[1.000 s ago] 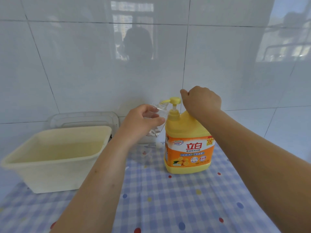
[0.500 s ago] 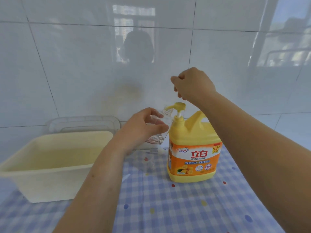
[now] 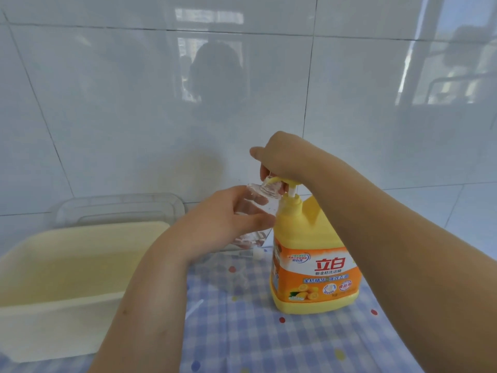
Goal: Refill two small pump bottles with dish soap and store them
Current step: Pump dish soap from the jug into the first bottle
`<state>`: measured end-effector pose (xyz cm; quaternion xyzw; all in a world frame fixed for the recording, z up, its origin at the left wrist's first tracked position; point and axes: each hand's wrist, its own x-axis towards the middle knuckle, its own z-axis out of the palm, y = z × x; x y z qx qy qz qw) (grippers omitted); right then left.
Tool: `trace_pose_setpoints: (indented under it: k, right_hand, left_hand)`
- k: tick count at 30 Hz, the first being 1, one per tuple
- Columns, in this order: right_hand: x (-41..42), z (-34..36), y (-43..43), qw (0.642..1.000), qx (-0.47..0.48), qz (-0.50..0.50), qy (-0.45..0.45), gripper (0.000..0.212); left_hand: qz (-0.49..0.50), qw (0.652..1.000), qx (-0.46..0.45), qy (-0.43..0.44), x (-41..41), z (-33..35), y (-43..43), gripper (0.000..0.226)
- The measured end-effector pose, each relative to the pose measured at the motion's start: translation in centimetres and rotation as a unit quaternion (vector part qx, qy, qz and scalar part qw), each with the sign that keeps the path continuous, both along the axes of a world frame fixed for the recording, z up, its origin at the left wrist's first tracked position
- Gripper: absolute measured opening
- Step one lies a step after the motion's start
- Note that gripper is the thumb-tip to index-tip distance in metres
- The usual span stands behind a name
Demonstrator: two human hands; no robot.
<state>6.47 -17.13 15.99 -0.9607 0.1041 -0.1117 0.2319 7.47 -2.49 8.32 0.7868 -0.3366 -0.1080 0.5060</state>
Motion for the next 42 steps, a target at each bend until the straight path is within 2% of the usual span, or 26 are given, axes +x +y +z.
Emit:
trace_pose_setpoints:
  k: [2,6,10,15,21,24,30,33,36,42]
  right_hand:
    - [0.2,0.2,0.2,1.000,-0.015,-0.009,0.016,0.041]
    - [0.9,0.2,0.4,0.993,0.002,-0.028,0.113,0.042]
    - [1.0,0.0,0.2,0.992,0.013,-0.026,0.122,0.039]
    - [0.2,0.0,0.5,0.994,-0.023,-0.012,0.104,0.036]
    - [0.6,-1.7,0.1,0.999,-0.008,-0.017,0.031,0.030]
    - [0.6,-1.9,0.3,0.998,-0.034,-0.027,0.041,0.031]
    - [0.4,-1.5,0.5,0.996,-0.069,-0.026,0.043,0.031]
    - [0.3,-1.2,0.5,0.997,-0.065,-0.037,0.023,0.028]
    - [-0.1,-0.4,0.5,0.996,-0.074,-0.045,0.005,0.026]
    - [-0.5,0.2,0.7,0.996,-0.072,-0.044,0.028,0.027]
  left_hand:
    - [0.002,1.000,-0.003,-0.008,0.1,-0.2,0.0,0.053]
    - [0.002,1.000,-0.013,-0.015,0.0,-0.4,-0.1,0.048]
    - [0.021,0.999,-0.002,-0.049,-0.2,-0.5,-0.2,0.040]
    - [0.038,0.998,0.002,-0.052,-0.8,-0.8,-0.1,0.038]
    - [0.039,0.997,0.042,-0.048,-0.7,-0.9,0.2,0.028]
    - [0.025,0.999,0.038,-0.015,-0.9,-0.9,0.2,0.037]
    - [0.050,0.998,0.041,0.002,-1.7,-0.7,0.1,0.037]
    - [0.085,0.995,0.038,-0.038,-2.3,-0.6,-0.1,0.035]
    - [0.118,0.990,-0.007,-0.071,-3.1,-0.8,-0.4,0.028]
    - [0.128,0.987,-0.010,-0.102,-3.9,-1.4,-0.7,0.030]
